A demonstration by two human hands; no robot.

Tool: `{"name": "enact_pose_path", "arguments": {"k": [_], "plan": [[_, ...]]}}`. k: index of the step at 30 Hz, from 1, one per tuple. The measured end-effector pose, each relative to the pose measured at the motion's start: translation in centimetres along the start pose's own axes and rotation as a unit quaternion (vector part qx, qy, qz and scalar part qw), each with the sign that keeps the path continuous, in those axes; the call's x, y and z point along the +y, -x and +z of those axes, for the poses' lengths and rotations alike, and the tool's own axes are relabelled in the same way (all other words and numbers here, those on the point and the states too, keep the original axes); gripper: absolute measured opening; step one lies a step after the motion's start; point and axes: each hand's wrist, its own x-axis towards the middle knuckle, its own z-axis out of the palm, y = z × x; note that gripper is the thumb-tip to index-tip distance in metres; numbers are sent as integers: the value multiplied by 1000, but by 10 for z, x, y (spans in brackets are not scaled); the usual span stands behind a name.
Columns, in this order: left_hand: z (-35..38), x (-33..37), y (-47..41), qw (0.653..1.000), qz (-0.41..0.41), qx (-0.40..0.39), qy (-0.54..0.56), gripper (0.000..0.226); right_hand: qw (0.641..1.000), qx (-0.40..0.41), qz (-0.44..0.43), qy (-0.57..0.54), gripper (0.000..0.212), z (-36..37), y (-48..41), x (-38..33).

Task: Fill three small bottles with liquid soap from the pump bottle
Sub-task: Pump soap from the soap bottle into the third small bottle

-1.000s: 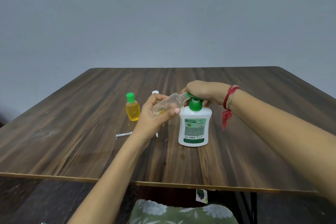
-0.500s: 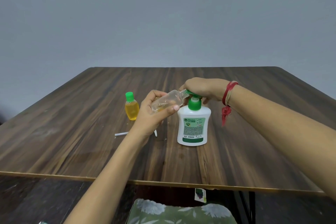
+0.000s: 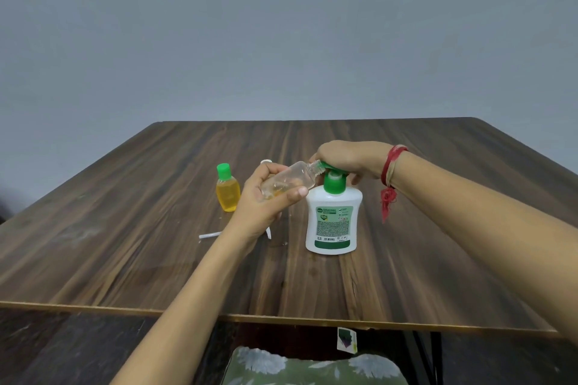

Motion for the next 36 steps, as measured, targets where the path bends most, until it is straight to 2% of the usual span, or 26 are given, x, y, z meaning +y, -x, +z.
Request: {"name": "enact_pose_path", "arguments": {"k": [5,11,14,19,28,32,36], "plan": [[-4,1,-4,1000,8,-3,-11,28,1000,-6,-5,16,39,1,2,-3],[-2,1,-3,1000,6,-6,7,30,1000,6,-6,28,31,-2,3,-6],[-3,-2,-3,1000,6,-8,6,30,1000,8,-5,14,35,2,-1,-1],[-3,-4,-3,1000,3,-12,6,31,998,4,-42,38,21,1,6,-5],[-2,-6,0,1000,-9,-10,21,35,995,8,-58,84,19,6,-3,-5],[-3,-3,-2,1000,-4,-7,14,36,993,31,-61,98,27,2,-1,-9],[-3,-5,0,1000,-14,-12,17,36,995,37,-68,68,17,6,-5,0]]}}
